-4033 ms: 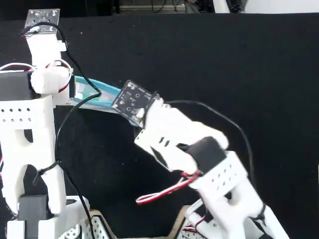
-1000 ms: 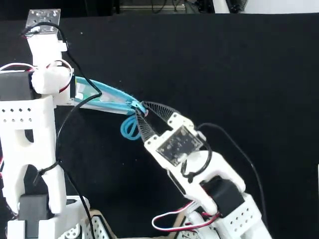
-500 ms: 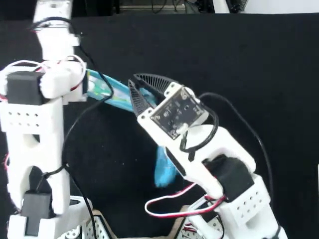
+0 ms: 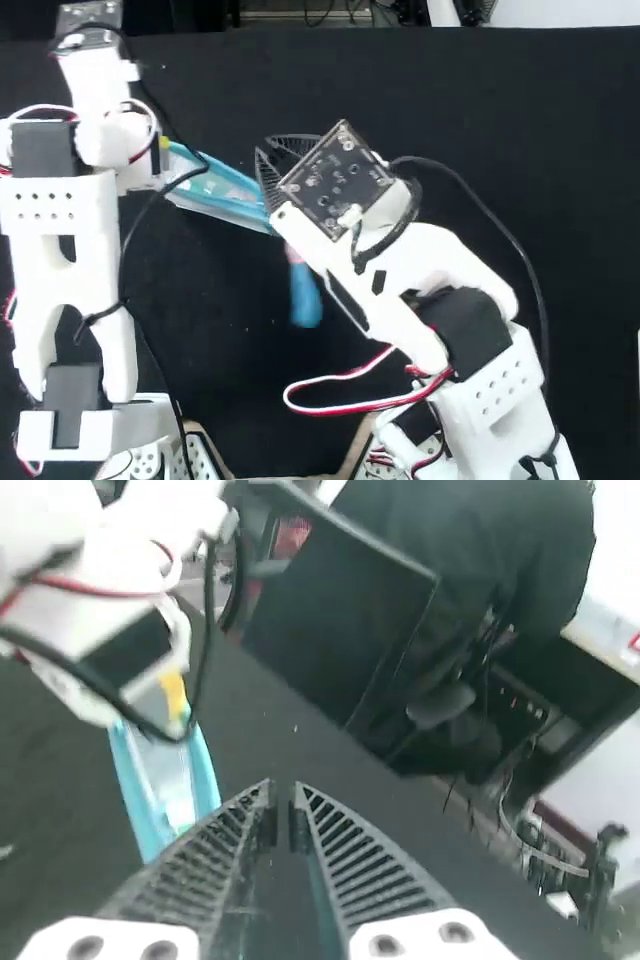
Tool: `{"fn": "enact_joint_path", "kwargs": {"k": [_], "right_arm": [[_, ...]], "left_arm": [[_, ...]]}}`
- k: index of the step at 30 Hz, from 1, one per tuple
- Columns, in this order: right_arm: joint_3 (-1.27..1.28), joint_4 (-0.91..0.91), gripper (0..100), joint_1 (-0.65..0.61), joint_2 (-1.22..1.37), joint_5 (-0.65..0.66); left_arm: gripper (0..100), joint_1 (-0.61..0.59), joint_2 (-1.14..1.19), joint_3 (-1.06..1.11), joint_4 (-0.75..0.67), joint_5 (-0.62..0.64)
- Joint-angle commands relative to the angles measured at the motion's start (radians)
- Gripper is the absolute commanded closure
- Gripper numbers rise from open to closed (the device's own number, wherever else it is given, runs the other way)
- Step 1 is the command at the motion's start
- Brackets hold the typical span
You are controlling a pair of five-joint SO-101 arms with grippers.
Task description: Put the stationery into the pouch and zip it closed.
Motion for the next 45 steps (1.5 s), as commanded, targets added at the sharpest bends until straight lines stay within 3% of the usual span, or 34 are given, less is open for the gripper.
{"fn": "enact_joint_path", "kwargs": {"k": [1,5,9,14,19,24,30,38,45], "right_arm": [[-0.047,0.164,98.5,0.023,0.004,-0.003],[0.096,0.256,98.5,0.023,0.004,-0.005],[0.309,0.072,96.7,0.017,0.004,-0.043],[0.475,-0.092,81.2,0.018,0.004,-0.143],[0.541,-0.149,81.5,-0.018,0.004,-0.167],[0.538,-0.098,81.8,-0.043,-0.015,-0.164],[0.559,0.003,81.9,-0.084,-0.223,-0.172],[0.921,-0.388,81.9,-0.155,-0.375,-0.176],[1.04,-0.606,81.9,-0.055,-0.377,-0.296]], "left_arm": [[89,-0.048,0.0,-0.056,0.002,0.008],[89,-0.064,0.0,-0.022,-0.003,0.008],[89,-0.064,0.0,0.015,-0.041,0.008],[89,-0.065,0.0,0.064,-0.044,0.008],[89,-0.065,0.0,0.082,-0.058,0.008],[89,-0.065,0.0,0.082,-0.069,0.008],[89,-0.065,0.0,0.084,-0.068,0.008],[89,-0.064,0.0,0.084,-0.066,0.008],[89,-0.062,0.0,0.084,-0.066,0.008]]}}
